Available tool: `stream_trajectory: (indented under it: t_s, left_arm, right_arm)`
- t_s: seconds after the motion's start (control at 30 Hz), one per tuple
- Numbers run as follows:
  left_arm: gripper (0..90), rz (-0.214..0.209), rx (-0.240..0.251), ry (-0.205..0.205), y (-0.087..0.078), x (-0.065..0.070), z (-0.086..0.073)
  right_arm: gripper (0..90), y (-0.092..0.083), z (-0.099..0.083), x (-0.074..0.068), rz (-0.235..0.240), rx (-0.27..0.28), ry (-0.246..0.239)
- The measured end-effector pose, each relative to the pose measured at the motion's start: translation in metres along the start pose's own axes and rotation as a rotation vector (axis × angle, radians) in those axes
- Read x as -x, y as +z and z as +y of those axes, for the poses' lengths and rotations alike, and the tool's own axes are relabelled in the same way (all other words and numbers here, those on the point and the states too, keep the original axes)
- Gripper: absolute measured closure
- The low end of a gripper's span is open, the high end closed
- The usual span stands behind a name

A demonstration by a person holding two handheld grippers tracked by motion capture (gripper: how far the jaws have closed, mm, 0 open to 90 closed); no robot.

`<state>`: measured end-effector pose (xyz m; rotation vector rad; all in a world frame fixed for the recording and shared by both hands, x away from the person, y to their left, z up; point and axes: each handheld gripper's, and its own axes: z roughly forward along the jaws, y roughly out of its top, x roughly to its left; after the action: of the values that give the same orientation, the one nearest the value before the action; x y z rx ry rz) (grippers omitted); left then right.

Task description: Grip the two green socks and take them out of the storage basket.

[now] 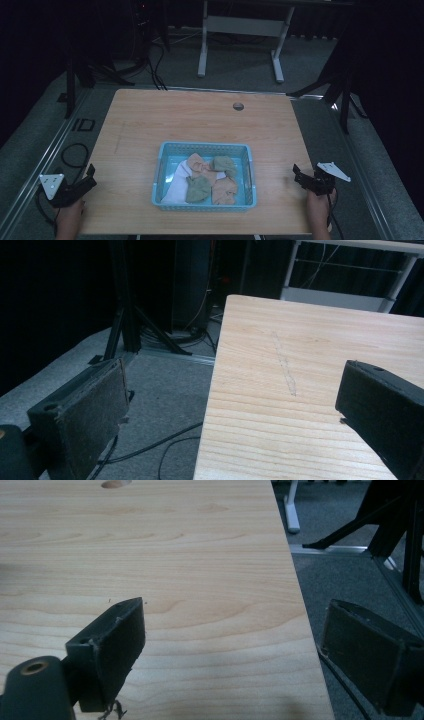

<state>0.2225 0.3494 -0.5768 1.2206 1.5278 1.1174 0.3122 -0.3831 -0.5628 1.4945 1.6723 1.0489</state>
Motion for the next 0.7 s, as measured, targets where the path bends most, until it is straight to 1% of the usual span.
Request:
stream_trajectory:
  t_s: [0.1, 0.13, 0.2, 0.23, 0.27, 0.37, 0.43, 0.5, 0.6, 0.63, 0.7]
  left_arm:
    - [0.7, -0.002, -0.005, 0.006, 0.0004, 0.0004, 0.0000]
    - [0.7, -0.003, -0.007, 0.008, 0.0005, 0.0005, 0.0000]
    - [0.7, -0.006, -0.008, 0.011, 0.0008, 0.0007, 0.0001]
    - [0.7, -0.015, -0.014, 0.018, 0.0014, 0.0013, 0.0002]
    - [0.7, -0.020, -0.012, 0.020, 0.0013, 0.0016, 0.0002]
    - [0.7, -0.022, -0.012, 0.019, 0.0010, 0.0009, 0.0003]
    - [0.7, -0.021, -0.016, 0.016, 0.0009, 0.0000, 0.0005]
    - [0.7, -0.023, -0.015, 0.015, 0.0008, -0.0002, 0.0006]
    - [0.7, -0.025, -0.017, 0.017, 0.0008, -0.0003, 0.0006]
    - [0.7, -0.024, -0.017, 0.018, 0.0008, -0.0002, 0.0006]
    - [0.7, -0.027, -0.018, 0.019, 0.0008, -0.0003, 0.0006]
  right_arm:
    - [10.2, 0.0008, 0.0003, 0.0003, 0.002, -0.005, 0.000]
    - [10.2, 0.0016, 0.0008, 0.0009, 0.015, -0.017, 0.000]
    - [10.2, 0.0016, 0.0008, 0.0009, 0.015, -0.017, 0.000]
    - [10.2, 0.0023, 0.0011, 0.0009, 0.021, -0.024, 0.001]
    - [12.3, 0.0039, 0.0016, 0.0011, 0.022, -0.038, -0.003]
    - [12.7, 0.0057, 0.0023, 0.0003, 0.021, -0.057, -0.013]
    - [12.7, 0.0072, 0.0027, 0.0004, 0.014, -0.083, -0.012]
    - [12.7, 0.0091, 0.0054, 0.0003, 0.023, -0.150, -0.016]
    - [12.5, 0.0081, 0.0089, 0.0000, 0.018, -0.220, -0.032]
    - [12.4, 0.0082, 0.0092, 0.0006, 0.025, -0.246, -0.032]
    - [12.5, 0.0078, 0.0094, 0.0012, 0.025, -0.286, -0.064]
